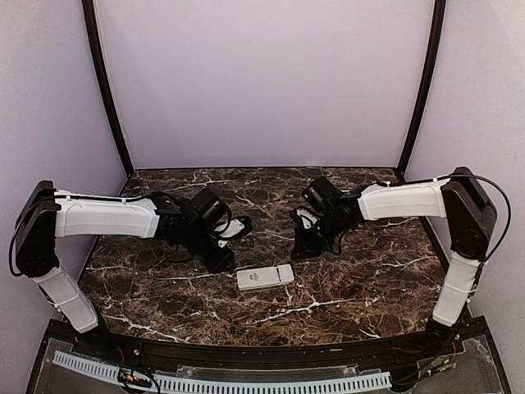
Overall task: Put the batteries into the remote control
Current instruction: Load the battery cover onto the remote control without the battery cover, then press the battery cover on the remote control without the battery cover.
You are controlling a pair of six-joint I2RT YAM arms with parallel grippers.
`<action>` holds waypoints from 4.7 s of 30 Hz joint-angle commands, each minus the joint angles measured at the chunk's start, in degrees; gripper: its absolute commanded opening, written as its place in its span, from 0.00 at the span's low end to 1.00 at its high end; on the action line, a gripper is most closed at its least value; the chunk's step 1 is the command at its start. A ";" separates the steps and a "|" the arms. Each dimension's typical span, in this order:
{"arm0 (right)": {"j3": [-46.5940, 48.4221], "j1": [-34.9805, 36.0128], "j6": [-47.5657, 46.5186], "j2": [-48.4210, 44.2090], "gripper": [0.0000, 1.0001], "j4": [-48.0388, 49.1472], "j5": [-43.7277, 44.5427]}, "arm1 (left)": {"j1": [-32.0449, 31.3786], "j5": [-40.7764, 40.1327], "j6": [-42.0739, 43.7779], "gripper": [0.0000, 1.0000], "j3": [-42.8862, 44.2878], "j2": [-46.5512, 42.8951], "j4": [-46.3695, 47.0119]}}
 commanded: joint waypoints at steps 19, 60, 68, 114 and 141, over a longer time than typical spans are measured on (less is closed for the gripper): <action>0.75 7.58 2.35 5.78 0.00 -8.21 19.98 | -0.21 2.84 -10.45 0.00 -5.47 4.81 0.19; 6.13 6.97 -2.44 2.89 0.00 -15.63 24.11 | -2.50 4.47 -6.81 0.00 -2.70 8.68 1.87; 7.96 6.82 -5.26 -1.44 0.00 -8.45 12.66 | -2.51 4.43 -6.55 0.00 -2.63 9.05 1.78; 6.98 11.14 1.56 10.89 0.00 -13.07 25.36 | -2.51 3.58 -5.79 0.00 -3.60 8.85 2.18; 7.63 4.95 -10.24 0.97 0.31 -12.79 21.81 | 1.39 1.12 -2.15 0.26 -2.34 4.88 1.79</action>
